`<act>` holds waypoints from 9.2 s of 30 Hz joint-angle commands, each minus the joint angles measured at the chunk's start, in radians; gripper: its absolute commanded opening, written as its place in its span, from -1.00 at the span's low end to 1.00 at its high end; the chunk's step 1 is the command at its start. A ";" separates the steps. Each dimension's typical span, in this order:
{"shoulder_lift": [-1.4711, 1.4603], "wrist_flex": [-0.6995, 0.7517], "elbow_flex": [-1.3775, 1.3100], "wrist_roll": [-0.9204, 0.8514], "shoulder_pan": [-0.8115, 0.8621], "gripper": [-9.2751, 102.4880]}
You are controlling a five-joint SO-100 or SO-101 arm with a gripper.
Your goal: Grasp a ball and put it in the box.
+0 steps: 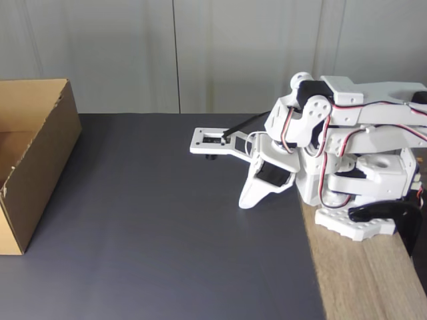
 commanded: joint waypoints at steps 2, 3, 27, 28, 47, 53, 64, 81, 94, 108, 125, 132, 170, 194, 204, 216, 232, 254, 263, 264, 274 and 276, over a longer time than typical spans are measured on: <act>-0.009 0.020 0.003 0.003 -0.008 -0.83; -0.009 0.020 0.003 0.003 -0.008 -0.83; -0.009 0.020 0.003 0.005 -0.008 -0.83; -0.009 0.020 0.003 0.005 -0.008 -0.83; -0.009 0.020 0.003 0.005 -0.008 -0.83; -0.009 0.020 0.003 0.005 -0.008 -0.83; -0.009 0.020 0.003 0.005 -0.008 -0.83; -0.009 0.020 0.003 0.005 -0.008 -0.83; -0.009 0.020 0.003 0.005 -0.008 -0.83; -0.009 0.020 0.003 0.005 -0.008 -0.83; -0.009 0.020 0.003 0.005 -0.008 -0.83; -0.009 0.020 0.003 0.005 -0.008 -0.83; -0.009 0.020 0.003 0.005 -0.008 -0.83; -0.009 0.020 0.003 0.006 0.184 -0.83; -0.009 0.020 0.003 0.006 0.201 -0.83; -0.009 0.020 0.003 0.006 0.201 -0.83; -0.009 0.020 0.003 0.006 0.201 -0.83; -0.009 0.020 0.003 0.006 0.201 -0.83; -0.009 0.020 0.003 0.006 0.201 -0.83; -0.009 0.020 0.003 0.006 0.201 -0.83; -0.009 0.020 0.003 0.006 0.201 -0.83; -0.009 0.020 0.003 0.006 0.201 -0.83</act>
